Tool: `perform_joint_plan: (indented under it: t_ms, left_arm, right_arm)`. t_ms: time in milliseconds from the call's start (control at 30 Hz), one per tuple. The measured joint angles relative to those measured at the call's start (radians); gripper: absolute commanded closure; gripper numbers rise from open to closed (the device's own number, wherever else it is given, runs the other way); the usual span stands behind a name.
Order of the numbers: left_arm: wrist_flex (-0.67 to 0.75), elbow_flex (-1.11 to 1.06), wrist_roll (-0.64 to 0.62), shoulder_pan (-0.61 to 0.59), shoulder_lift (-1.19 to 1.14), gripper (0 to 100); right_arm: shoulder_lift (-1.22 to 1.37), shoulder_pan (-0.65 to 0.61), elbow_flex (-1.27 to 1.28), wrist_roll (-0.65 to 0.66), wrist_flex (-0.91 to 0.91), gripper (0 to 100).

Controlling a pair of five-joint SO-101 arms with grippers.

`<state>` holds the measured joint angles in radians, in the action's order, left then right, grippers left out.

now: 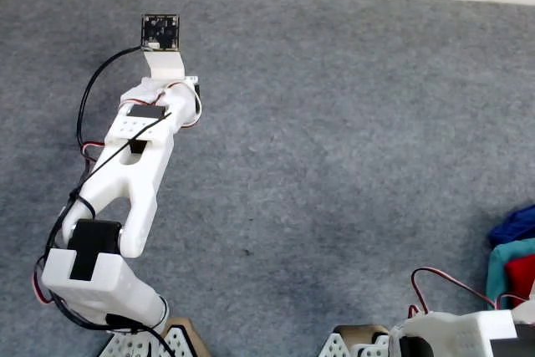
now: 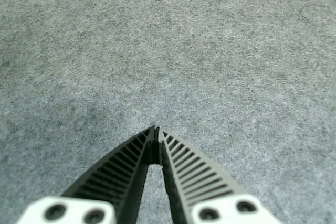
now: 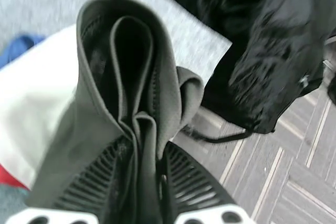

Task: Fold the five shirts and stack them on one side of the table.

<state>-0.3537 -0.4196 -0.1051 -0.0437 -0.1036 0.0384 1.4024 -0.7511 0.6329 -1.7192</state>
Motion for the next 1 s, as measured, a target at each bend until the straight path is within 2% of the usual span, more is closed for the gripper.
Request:
perform_joint_plan:
  t_ms: [167, 333, 567, 767, 1000]
  left_arm:
    - [0.0, 0.0, 0.0, 0.0, 0.0, 99]
    - [0.0, -0.015, 0.0, 0.0, 0.0, 99]
    - [0.0, -0.02, 0.0, 0.0, 0.0, 99]
    - [0.0, -0.02, 0.003, 0.0, 0.0, 99]
    - [0.0, -0.02, 0.006, 0.0, 0.0, 99]
  right_arm:
    - [0.002, 0.002, 0.141, 0.017, 0.107, 99.1]
    - [0.002, -0.032, 0.1, -0.135, 0.172, 99.1]
    - [0.002, -0.244, -0.034, -0.311, 0.213, 99.1]
    - [0.002, -0.325, -0.049, -0.47, 0.338, 99.1]
    - [0.002, -0.331, -0.038, -0.496, 0.33, 99.1]
